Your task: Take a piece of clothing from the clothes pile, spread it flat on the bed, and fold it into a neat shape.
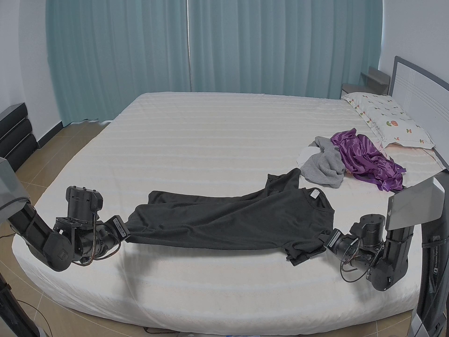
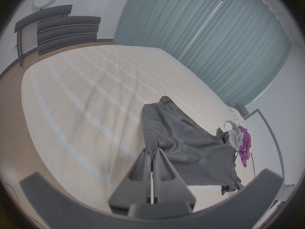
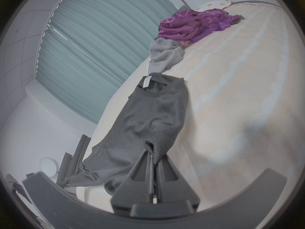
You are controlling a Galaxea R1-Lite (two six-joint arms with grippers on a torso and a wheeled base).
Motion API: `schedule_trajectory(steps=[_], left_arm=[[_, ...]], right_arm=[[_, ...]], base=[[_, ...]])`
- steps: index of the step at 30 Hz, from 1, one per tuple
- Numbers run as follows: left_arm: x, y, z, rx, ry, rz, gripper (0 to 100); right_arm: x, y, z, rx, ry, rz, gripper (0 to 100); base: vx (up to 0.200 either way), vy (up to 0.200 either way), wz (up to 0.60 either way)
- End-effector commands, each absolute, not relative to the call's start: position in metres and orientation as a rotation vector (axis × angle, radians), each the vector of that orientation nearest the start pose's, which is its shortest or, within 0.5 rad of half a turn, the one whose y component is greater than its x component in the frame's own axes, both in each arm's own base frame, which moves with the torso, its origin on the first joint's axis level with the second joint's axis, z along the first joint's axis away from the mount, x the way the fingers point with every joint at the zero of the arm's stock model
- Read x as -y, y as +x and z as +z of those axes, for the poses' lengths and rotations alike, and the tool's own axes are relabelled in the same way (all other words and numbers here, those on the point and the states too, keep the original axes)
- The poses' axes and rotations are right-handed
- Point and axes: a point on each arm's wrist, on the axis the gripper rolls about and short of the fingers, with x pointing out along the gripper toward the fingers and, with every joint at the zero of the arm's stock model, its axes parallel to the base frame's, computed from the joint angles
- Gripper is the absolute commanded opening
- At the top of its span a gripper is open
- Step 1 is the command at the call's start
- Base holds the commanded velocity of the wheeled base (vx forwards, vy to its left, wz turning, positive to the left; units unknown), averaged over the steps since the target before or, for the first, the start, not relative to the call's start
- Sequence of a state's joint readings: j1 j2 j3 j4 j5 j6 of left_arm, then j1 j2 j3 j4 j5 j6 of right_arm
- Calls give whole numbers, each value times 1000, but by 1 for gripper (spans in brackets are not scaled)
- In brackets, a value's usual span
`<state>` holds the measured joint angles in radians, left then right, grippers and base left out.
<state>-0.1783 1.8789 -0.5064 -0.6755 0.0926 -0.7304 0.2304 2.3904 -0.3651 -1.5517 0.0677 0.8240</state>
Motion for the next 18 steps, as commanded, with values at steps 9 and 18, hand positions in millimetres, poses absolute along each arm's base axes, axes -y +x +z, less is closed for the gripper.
schedule_trajectory(steps=[9, 18], left_arm=[[37, 274, 65, -676, -583, 194, 0], [39, 283, 56, -690, -593, 196, 0]], right_arm=[[-47, 263, 17, -498, 782, 112, 0], [-50, 276, 8, -493, 782, 119, 0]], base=[[0, 0, 0], [0, 0, 0]])
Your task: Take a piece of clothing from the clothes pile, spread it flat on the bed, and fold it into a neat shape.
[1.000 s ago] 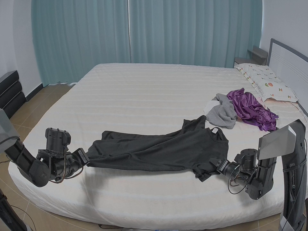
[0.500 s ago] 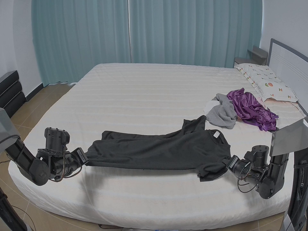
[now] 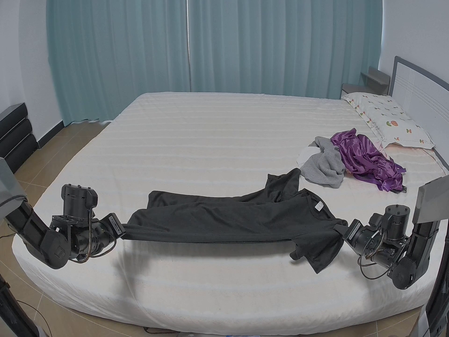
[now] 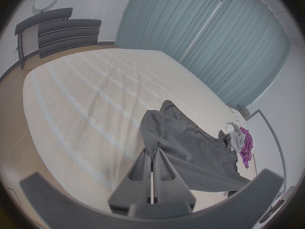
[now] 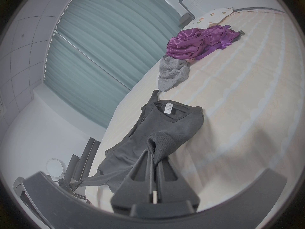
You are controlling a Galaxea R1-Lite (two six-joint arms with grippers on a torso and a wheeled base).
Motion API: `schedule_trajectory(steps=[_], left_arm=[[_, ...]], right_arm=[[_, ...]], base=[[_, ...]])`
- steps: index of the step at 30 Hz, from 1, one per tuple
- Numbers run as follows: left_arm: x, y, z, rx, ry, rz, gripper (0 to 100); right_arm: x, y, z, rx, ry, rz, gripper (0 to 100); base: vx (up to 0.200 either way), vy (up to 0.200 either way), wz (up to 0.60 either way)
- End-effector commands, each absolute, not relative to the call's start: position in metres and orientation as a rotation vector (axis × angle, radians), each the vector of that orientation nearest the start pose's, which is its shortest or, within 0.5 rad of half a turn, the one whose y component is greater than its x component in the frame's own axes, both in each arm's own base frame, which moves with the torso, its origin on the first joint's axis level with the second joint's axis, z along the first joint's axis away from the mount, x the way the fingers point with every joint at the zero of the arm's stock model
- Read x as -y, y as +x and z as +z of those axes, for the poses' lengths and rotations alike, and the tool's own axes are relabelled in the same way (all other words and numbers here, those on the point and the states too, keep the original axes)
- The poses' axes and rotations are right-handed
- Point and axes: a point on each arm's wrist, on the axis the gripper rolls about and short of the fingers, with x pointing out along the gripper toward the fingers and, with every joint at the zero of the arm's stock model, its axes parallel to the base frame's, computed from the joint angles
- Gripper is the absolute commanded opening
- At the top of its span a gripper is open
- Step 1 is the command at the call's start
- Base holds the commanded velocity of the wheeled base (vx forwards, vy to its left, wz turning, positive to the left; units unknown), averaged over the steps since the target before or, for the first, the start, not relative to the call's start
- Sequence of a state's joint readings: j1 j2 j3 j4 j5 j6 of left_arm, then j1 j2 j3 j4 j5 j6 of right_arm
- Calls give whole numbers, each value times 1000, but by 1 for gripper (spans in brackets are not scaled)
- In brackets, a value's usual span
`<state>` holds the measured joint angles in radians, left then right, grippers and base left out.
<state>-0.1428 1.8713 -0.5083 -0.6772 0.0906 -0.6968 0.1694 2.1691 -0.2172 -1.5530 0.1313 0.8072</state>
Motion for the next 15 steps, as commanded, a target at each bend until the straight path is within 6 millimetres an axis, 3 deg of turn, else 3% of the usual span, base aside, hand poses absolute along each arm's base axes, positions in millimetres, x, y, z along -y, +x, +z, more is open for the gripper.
schedule_trajectory(steps=[1, 5, 11, 12, 15], left_arm=[[39, 283, 56, -690, -593, 196, 0], [40, 295, 38, -714, -612, 215, 0], [40, 307, 22, -693, -647, 232, 0], [40, 308, 18, -690, -650, 235, 0], [39, 310, 13, -695, -650, 240, 0]], right_arm=[[-50, 276, 8, -493, 782, 119, 0], [-54, 303, -15, -496, 782, 120, 0], [-59, 340, -34, -474, 785, 133, 0], [-59, 348, -38, -478, 787, 128, 100], [-58, 353, -43, -472, 798, 123, 100]], base=[[0, 0, 0], [0, 0, 0], [0, 0, 0], [0, 0, 0], [0, 0, 0]])
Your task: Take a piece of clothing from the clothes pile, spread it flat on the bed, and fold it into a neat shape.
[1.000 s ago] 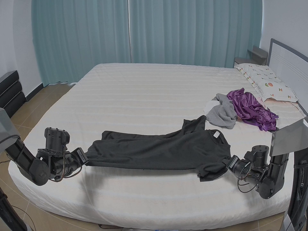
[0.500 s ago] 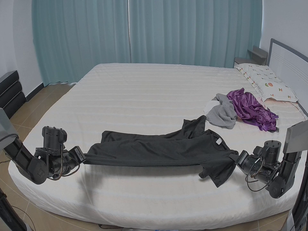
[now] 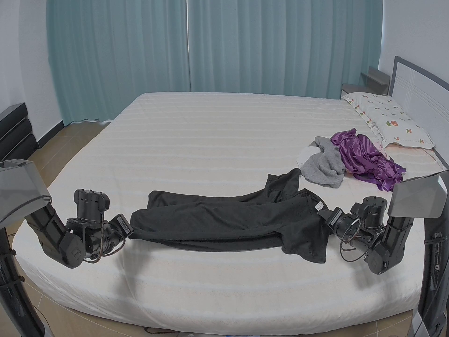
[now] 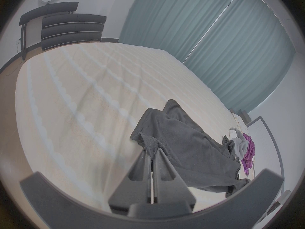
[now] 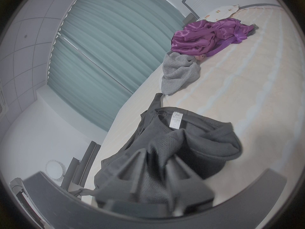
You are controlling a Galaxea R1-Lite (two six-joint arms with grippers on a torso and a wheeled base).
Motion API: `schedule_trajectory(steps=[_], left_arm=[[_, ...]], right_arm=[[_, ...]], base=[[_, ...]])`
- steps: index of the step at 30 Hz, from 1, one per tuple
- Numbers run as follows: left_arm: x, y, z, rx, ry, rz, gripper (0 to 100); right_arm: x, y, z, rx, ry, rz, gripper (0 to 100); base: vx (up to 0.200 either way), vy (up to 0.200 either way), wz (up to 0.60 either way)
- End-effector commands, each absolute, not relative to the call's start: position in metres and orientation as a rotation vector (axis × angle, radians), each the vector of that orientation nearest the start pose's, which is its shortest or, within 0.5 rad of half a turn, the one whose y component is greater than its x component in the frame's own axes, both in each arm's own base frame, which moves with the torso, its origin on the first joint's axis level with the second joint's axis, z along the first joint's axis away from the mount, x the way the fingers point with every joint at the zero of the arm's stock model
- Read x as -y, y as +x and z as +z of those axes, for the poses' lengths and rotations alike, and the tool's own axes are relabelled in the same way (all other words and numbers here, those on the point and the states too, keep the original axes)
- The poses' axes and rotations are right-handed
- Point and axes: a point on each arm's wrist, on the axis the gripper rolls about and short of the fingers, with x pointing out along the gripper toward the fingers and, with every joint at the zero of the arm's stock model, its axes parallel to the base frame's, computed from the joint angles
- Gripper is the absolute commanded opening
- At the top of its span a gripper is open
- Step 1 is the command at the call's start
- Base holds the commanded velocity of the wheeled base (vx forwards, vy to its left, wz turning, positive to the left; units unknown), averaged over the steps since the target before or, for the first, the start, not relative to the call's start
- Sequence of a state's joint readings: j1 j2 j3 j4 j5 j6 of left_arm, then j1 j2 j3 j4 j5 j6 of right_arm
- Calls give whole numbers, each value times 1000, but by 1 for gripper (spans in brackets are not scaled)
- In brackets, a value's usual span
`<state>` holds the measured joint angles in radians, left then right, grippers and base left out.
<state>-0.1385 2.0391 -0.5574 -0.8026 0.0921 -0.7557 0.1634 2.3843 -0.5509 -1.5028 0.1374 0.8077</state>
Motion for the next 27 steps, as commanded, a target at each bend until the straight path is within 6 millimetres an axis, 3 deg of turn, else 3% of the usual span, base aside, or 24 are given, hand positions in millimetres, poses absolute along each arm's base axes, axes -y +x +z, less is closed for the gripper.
schedule_trajectory(steps=[1, 6, 7, 11, 16, 27], left_arm=[[39, 310, 13, -696, -651, 241, 0], [38, 310, 13, -694, -653, 243, 0], [38, 310, 13, -692, -653, 243, 0], [38, 309, 13, -695, -652, 244, 0], [38, 307, 15, -694, -653, 243, 0], [39, 307, 14, -696, -652, 243, 0]], right_arm=[[-57, 353, -41, -467, 800, 122, 100], [-46, 340, -13, -429, 809, 119, 100], [-41, 329, 1, -428, 818, 147, 100], [-39, 305, 11, -493, 828, 202, 100], [-48, 286, 0, -603, 815, 227, 100], [-57, 277, -19, -712, 801, 215, 100]], base=[[0, 0, 0], [0, 0, 0], [0, 0, 0], [0, 0, 0], [0, 0, 0], [0, 0, 0]])
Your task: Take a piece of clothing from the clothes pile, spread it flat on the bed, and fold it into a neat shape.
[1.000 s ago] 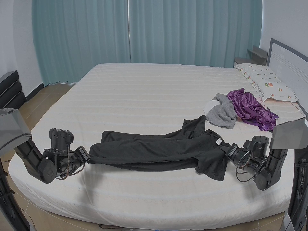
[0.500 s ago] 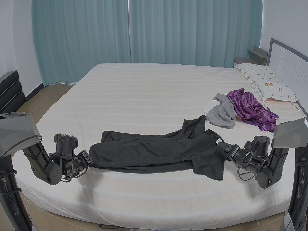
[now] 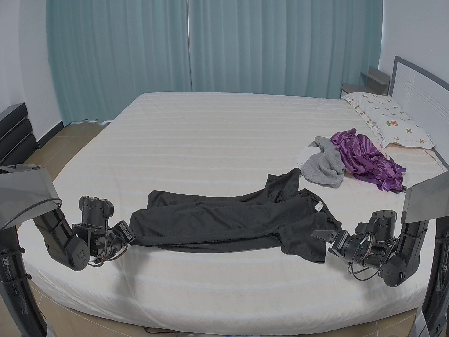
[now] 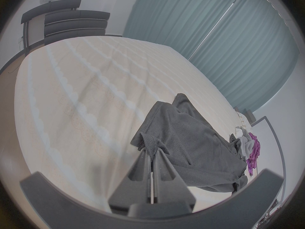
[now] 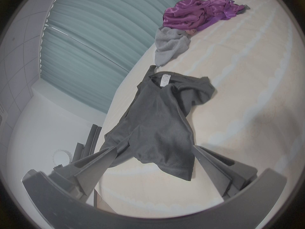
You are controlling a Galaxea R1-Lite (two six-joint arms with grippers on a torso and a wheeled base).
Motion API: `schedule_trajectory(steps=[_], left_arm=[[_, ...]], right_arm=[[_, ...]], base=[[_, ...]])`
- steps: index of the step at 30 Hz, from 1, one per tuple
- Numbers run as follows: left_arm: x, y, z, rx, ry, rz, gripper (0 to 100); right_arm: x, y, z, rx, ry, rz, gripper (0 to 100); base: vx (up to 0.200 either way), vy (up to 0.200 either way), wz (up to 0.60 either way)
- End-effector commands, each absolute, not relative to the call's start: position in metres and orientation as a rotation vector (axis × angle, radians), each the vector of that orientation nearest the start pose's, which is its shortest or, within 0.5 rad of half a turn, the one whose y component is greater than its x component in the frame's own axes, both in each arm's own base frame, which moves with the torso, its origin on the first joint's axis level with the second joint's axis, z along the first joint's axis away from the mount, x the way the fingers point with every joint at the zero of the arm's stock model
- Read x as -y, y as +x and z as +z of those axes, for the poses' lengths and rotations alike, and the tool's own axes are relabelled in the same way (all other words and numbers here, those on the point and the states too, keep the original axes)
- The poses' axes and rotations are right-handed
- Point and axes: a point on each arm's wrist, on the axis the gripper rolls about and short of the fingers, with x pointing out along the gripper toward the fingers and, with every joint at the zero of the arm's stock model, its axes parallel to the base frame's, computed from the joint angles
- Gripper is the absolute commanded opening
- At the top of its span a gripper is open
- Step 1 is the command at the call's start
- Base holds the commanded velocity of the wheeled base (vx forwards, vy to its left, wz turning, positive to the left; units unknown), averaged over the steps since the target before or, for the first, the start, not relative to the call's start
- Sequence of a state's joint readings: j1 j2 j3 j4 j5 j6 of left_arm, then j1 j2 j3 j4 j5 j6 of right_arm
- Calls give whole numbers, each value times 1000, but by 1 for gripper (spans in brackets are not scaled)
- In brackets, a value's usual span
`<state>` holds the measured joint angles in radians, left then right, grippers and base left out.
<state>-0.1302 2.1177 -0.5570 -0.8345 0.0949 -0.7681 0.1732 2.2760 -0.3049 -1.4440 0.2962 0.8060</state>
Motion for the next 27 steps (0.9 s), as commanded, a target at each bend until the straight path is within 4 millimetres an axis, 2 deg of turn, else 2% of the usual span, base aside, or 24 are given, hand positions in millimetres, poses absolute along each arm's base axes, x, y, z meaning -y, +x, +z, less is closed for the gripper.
schedule_trajectory(steps=[1, 12, 27], left_arm=[[39, 307, 14, -696, -652, 243, 0], [39, 307, 14, -698, -651, 242, 0], [40, 306, 13, -703, -649, 237, 0]], right_arm=[[-57, 277, -21, -718, 802, 214, 100], [-57, 277, -30, -746, 801, 202, 100], [-59, 287, -40, -742, 803, 201, 100]], base=[[0, 0, 0], [0, 0, 0], [0, 0, 0]])
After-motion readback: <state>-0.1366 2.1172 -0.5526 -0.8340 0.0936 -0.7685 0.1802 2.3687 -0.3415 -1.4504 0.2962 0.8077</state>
